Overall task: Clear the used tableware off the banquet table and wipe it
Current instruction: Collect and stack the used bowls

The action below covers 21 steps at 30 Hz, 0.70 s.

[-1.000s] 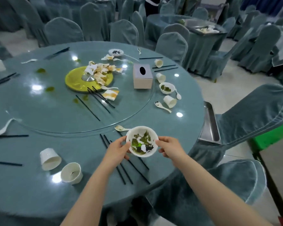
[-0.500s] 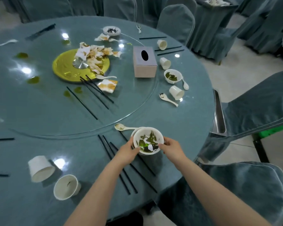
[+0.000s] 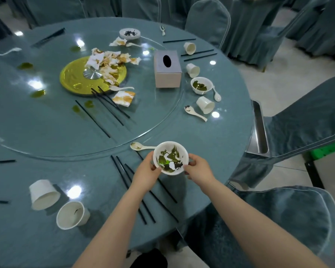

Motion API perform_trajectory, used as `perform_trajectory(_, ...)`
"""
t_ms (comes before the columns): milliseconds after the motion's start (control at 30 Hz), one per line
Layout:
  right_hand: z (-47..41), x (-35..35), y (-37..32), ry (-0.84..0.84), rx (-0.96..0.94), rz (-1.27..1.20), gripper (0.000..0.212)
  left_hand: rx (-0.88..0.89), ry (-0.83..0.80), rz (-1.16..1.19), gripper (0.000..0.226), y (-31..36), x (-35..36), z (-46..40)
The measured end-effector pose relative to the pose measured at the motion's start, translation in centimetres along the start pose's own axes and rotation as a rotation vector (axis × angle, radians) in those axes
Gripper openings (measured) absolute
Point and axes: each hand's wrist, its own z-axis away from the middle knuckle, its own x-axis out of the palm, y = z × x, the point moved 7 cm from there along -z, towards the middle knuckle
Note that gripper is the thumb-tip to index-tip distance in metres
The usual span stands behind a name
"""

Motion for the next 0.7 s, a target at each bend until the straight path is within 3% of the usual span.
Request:
perform_trajectory(200, 2.8, -10.7, 0.1, 0.207, -0.036, -0.146, 0.018, 0.110, 0.001, 0.058, 0.052, 7.5, 5.3, 2.6)
perform_trajectory(300, 5.1, -16.6, 0.4, 0.220, -0.104, -0.109, 0.011, 0.151, -0.029, 0.076, 0.055, 11.2, 9.8, 5.1)
perform_trajectory(467, 9.3, -26.3, 1.6, 0.190, -0.247, 0.159, 0.012, 0.213, 0.001, 0.151, 0.057, 16.7, 17.2, 10.3)
perform_trajectory(700, 13.4, -37.5, 4.6, 0.252, -0.247, 0.051, 0.016, 0.278, -0.038, 0.201, 0.055, 23.6, 25.8, 15.0)
